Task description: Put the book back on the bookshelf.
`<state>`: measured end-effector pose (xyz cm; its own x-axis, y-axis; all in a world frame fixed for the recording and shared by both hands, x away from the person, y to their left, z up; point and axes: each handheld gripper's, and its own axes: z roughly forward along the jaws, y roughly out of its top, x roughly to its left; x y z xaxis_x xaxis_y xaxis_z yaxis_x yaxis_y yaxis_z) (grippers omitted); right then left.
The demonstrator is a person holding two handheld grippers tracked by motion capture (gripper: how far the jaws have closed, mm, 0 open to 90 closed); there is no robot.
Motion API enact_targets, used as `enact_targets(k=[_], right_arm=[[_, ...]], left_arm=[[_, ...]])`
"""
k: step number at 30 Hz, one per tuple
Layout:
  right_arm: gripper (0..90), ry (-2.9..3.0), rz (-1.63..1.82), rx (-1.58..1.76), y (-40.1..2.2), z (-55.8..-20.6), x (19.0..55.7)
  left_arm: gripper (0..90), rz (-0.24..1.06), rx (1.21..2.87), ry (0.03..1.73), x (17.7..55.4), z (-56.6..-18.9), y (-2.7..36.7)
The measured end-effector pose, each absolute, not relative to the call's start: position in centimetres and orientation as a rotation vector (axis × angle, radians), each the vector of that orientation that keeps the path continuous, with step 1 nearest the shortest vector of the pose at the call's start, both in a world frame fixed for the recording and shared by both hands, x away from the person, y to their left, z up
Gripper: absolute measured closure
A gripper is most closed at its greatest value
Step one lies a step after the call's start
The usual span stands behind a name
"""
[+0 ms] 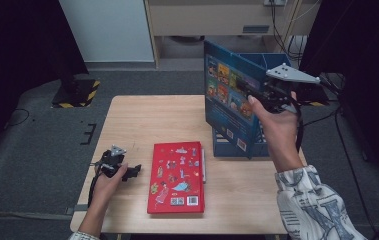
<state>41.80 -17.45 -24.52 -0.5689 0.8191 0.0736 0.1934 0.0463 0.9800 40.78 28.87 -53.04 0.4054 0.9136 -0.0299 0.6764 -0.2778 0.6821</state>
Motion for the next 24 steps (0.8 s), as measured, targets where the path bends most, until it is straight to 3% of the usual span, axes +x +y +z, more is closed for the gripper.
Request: enact_targets(k=[11, 24], right_arm=[[82.4, 1.761, 1.526, 1.071, -20.7, -24.9, 40.8], [82.4, 1.69, 1.477, 1.174, -19.8, -25.7, 44.1]], left_arm=[[4.9, 0.53, 2.055, 1.342, 40.9, -53.3, 28.8], [2.1, 0.557, 2.04, 1.327, 40.6, -53.7, 29.1]])
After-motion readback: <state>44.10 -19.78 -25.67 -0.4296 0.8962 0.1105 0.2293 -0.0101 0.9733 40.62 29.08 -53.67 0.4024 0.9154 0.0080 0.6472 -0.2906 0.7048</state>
